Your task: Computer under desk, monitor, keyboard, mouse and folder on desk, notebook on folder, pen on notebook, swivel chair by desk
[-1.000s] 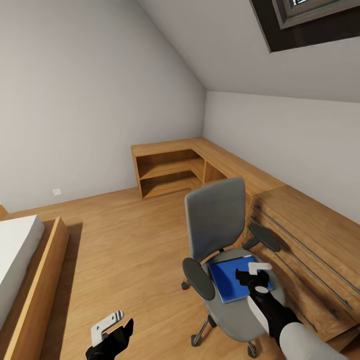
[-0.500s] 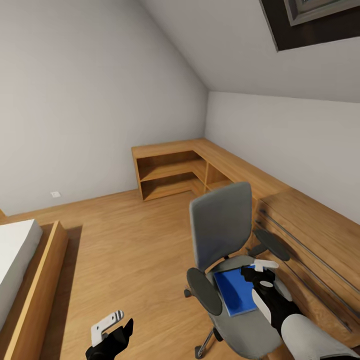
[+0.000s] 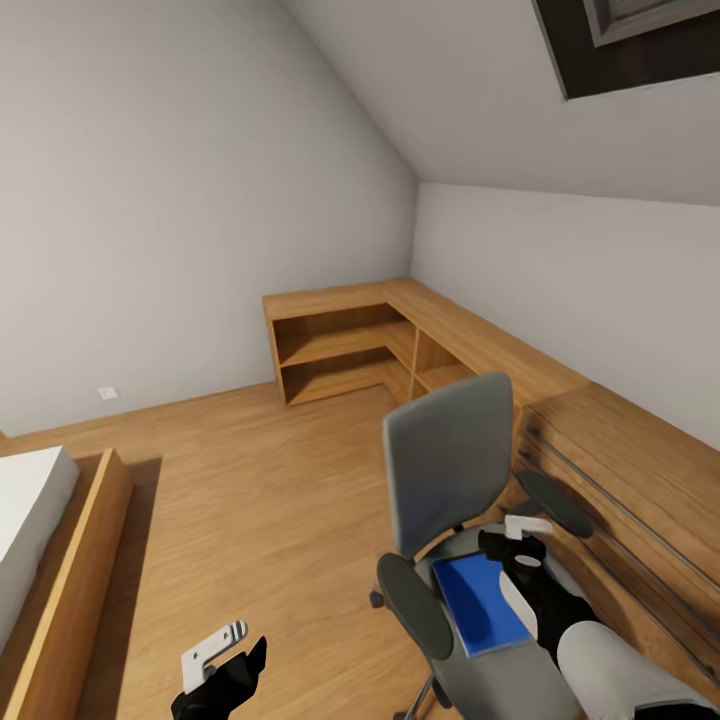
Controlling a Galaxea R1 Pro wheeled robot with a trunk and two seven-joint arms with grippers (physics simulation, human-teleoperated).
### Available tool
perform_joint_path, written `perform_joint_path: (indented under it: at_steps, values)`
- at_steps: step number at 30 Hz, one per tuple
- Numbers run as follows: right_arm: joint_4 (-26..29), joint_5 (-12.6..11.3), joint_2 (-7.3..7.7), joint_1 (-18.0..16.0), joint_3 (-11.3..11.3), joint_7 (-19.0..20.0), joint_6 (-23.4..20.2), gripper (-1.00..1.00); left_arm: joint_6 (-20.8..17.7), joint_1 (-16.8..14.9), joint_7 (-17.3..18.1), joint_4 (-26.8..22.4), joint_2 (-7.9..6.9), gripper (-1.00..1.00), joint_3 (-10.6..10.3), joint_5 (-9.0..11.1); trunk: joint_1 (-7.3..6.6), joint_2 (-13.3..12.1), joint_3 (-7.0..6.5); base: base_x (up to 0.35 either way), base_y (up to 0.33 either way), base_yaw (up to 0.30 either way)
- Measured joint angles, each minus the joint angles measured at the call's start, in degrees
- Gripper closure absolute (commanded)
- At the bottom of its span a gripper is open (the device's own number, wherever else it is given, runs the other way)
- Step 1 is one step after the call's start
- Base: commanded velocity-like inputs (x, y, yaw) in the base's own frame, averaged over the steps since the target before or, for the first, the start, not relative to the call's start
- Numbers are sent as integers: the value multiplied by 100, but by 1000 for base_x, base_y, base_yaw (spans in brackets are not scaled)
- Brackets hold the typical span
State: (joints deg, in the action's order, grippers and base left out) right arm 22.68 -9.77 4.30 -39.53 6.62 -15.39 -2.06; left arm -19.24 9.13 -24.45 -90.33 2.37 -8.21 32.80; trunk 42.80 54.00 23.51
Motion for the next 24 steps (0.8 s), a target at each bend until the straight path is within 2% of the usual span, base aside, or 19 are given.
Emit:
perform_joint_path:
  at_steps: [4, 9, 19, 24]
  values:
    - [-4, -11, 16, -92, -12, 13, -383, -100, -3, -1, 0, -2, 0, -100, 5, 2, 1, 0, 0, 54, 1, 0]
    - [-5, -48, 45, -140, -21, 20, -566, -100, 1, -4, -6, -62, 0, -100, 15, 2, 1, 0, 0, 18, 0, 0]
    - [15, -89, 97, -167, -59, 21, -644, -100, -1, -1, -19, -138, 0, -100, 35, 12, 220, 400, 179, 1, 0, 0]
    - [225, -272, 86, -169, -489, 14, -627, -100, -5, -2, -19, -140, 0, -100, 38, 11, 330, 600, 269, 0, 0, 0]
